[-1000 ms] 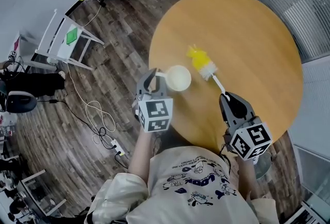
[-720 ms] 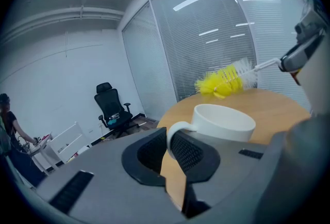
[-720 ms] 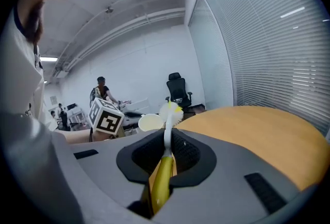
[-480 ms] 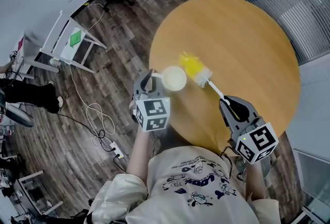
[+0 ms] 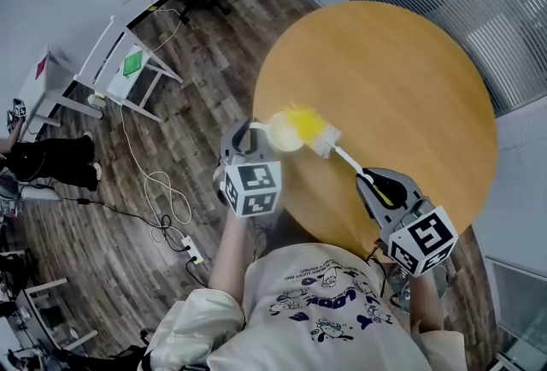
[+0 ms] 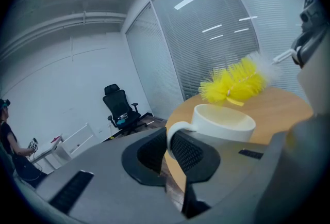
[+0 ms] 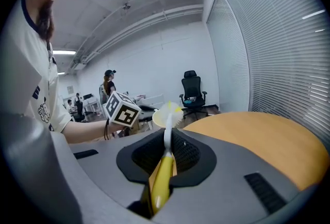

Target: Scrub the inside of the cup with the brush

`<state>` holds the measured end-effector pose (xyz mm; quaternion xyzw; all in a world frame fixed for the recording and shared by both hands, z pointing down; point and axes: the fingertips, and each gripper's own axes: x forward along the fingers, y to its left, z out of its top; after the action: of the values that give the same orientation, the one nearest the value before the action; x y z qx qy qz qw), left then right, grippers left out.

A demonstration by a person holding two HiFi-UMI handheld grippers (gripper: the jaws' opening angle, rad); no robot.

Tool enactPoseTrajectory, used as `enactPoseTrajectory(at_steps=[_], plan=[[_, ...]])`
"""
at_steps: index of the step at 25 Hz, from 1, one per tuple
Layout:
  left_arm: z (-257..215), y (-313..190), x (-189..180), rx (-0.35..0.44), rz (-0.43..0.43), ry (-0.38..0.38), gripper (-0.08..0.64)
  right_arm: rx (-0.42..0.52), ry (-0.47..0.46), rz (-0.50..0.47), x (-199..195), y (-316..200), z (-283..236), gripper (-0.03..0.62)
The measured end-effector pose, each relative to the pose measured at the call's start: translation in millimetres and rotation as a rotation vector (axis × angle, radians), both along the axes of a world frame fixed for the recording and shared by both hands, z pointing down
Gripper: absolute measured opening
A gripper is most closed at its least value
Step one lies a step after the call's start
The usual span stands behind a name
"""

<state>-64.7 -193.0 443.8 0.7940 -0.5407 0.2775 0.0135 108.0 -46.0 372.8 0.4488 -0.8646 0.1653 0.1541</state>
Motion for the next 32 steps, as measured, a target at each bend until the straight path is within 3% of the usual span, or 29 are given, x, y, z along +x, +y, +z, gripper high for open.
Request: enactPoseTrajectory(at_steps=[5,16,32], plan=[[3.8,3.2,-11.0,-0.004,-0.024,-0.017,0.035,-0.002,0.035,-0.06,-12.2,3.4,3.8,0.048],[5.6,12.3,-20.2,0.001,-0.036,-0.054,0.035,-0.039,0.035,-0.096,-23.0,11.1,14.0,0.048],[1.9,14.8,-2.7,0.044,0.028,-0.138,0.035,-0.13,0.049,-0.106,-23.4,15.6,31.8,0.048]])
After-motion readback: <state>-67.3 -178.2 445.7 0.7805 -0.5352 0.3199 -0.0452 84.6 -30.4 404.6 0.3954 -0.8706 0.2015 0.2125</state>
